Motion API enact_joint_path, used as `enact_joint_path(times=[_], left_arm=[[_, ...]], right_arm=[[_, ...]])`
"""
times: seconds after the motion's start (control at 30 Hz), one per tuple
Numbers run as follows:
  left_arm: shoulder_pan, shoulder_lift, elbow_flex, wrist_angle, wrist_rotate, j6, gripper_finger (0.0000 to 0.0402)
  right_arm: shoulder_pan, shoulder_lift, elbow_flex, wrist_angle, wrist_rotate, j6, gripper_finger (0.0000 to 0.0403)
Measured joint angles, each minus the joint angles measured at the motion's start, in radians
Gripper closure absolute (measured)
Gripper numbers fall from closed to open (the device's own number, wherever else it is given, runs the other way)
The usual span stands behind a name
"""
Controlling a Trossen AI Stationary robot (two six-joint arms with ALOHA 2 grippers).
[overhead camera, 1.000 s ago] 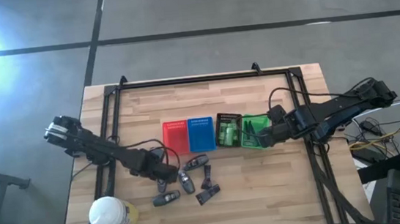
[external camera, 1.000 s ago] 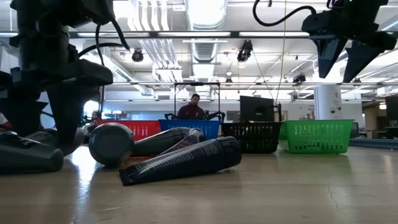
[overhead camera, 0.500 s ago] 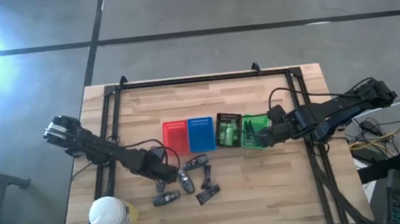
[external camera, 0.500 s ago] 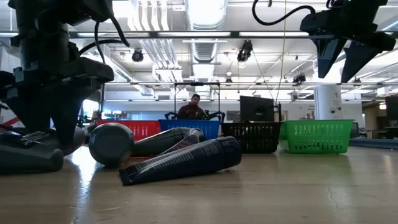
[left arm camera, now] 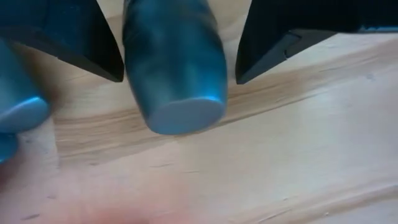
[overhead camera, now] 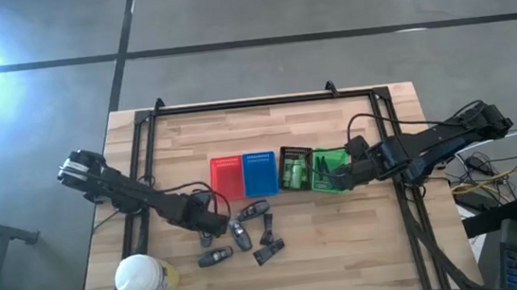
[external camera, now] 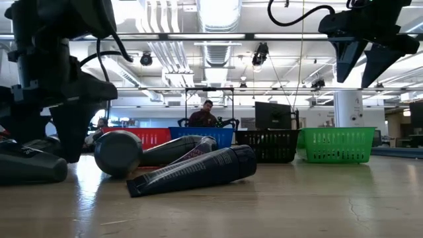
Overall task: Pick & Place Travel size toiletries
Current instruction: Put the deodorant into the red bin
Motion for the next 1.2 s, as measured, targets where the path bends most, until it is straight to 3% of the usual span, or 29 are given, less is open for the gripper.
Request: enact_joint_path(times=[0.23,0.47,0.6,0.73,0.93,1.1,1.2], left_arm=[[0.000,-0.001,0.000,-0.002,0.009,0.020,0.0191],[-0.001,-0.067,0.092,-0.028,0.056,0.066,0.0193],[0.014,-0.153,0.198,-0.130,-0.086,0.072,0.0193],[0.151,-0.185,0.225,-0.132,-0.185,0.200,0.0193],[0.439,-0.112,0.182,-0.040,-0.127,0.420,0.0193],[0.524,-0.056,0.166,0.063,-0.055,0.517,0.0191],[0.528,-0.031,0.166,0.044,-0.042,0.526,0.0147]], right_arm=[[0.000,0.000,0.000,0.000,0.001,-0.001,0.0071],[0.000,0.000,0.000,0.000,0.003,-0.011,0.0062],[0.000,0.000,0.000,0.000,0.003,-0.013,0.0064],[0.000,0.000,0.000,0.001,0.004,-0.013,0.0075],[-0.005,0.000,0.000,0.005,0.005,-0.013,0.0086],[-0.004,0.000,0.001,0.007,0.004,0.020,0.0092],[-0.004,0.000,0.001,0.007,0.004,0.023,0.0097]])
